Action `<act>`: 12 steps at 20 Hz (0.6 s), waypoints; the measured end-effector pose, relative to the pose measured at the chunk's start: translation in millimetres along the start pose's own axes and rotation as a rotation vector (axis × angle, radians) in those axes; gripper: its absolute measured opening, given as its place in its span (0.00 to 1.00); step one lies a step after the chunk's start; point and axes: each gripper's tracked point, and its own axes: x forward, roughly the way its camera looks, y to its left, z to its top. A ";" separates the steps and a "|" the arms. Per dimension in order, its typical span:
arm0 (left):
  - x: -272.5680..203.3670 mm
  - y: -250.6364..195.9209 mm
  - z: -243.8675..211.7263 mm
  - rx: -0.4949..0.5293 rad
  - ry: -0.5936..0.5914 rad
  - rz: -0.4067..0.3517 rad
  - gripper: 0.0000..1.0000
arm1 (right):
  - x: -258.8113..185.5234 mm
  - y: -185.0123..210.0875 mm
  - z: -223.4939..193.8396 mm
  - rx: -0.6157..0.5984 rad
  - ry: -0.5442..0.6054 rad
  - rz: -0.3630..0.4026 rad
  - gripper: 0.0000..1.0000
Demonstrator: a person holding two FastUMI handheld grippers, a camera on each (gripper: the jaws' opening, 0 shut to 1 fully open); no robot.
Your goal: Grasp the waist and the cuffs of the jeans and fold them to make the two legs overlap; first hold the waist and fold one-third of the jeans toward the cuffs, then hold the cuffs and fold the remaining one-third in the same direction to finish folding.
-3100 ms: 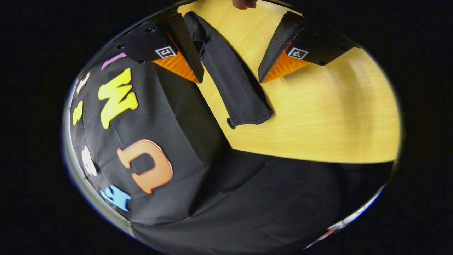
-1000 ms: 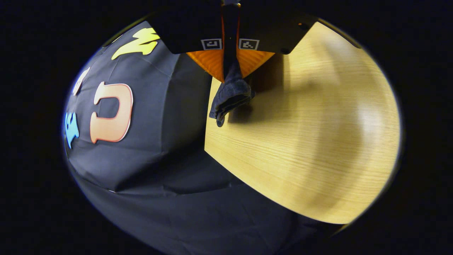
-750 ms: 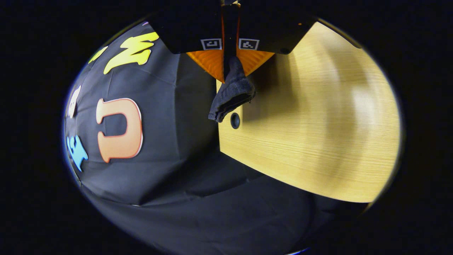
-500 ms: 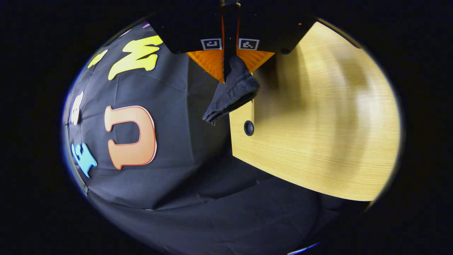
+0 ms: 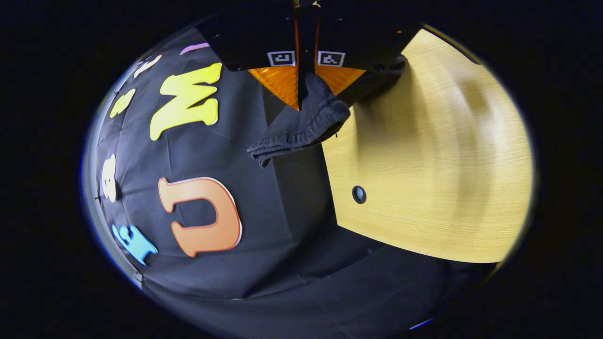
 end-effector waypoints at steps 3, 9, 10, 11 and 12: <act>-1.0 -11.6 -32.3 0.125 0.033 0.010 0.03 | -4.7 -3.4 1.9 -0.007 -0.003 -0.004 1.00; 3.2 -32.6 -103.9 0.267 0.105 -0.009 0.04 | -9.7 -2.4 4.2 -0.007 0.004 -0.019 0.98; 5.4 -35.0 -114.8 0.280 0.110 -0.013 0.04 | -11.1 -2.6 5.0 -0.016 0.003 -0.025 0.98; 6.3 -35.0 -126.2 0.297 0.113 -0.016 0.04 | -12.8 -3.0 5.0 -0.025 0.005 -0.030 0.98; 7.8 -35.9 -137.9 0.319 0.125 -0.022 0.04 | -14.3 -2.9 5.2 -0.032 0.010 -0.034 0.98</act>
